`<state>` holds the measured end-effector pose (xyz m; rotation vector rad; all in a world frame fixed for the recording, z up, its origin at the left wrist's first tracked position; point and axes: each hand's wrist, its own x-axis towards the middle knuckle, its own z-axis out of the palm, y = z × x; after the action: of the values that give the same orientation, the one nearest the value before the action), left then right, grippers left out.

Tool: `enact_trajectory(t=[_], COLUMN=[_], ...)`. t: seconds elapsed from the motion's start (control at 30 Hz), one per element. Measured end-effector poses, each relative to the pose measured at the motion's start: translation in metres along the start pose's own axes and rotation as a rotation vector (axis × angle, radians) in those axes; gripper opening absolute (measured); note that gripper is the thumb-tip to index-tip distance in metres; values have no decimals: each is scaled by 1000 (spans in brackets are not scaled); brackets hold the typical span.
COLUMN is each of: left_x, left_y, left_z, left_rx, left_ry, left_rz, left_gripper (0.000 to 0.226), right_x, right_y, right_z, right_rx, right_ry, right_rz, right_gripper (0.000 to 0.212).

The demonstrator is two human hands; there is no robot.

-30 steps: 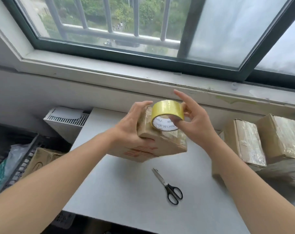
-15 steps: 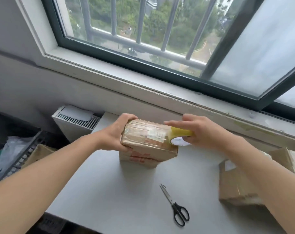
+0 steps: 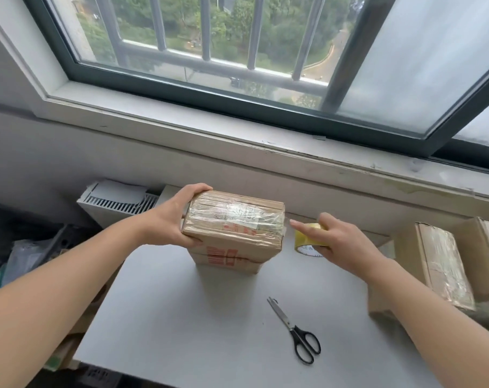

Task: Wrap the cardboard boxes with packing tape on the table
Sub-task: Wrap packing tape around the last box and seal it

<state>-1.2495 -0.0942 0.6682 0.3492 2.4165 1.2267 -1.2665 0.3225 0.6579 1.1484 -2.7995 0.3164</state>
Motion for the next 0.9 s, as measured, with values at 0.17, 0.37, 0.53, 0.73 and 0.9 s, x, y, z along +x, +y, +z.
enact_trajectory(t=[0.17, 0.37, 0.53, 0.73, 0.9], left_x=[-2, 21, 47, 53, 22], left_y=[10, 64, 84, 82, 57], left_z=[-11, 23, 75, 67, -1], left_rx=[378, 1041, 1138, 1057, 440], left_ry=[-37, -87, -94, 37, 154], left_rz=[-2, -81, 84, 175, 330], left_gripper=[124, 141, 139, 99, 91], right_x=[6, 29, 29, 35, 72], right_y=[-25, -69, -73, -79, -85], right_z=[35, 50, 64, 55, 2], right_rx=[113, 170, 184, 212, 457], right_ry=[56, 96, 141, 79, 250], right_rz=[98, 112, 231, 270, 195], right_gripper=[77, 62, 71, 75, 77])
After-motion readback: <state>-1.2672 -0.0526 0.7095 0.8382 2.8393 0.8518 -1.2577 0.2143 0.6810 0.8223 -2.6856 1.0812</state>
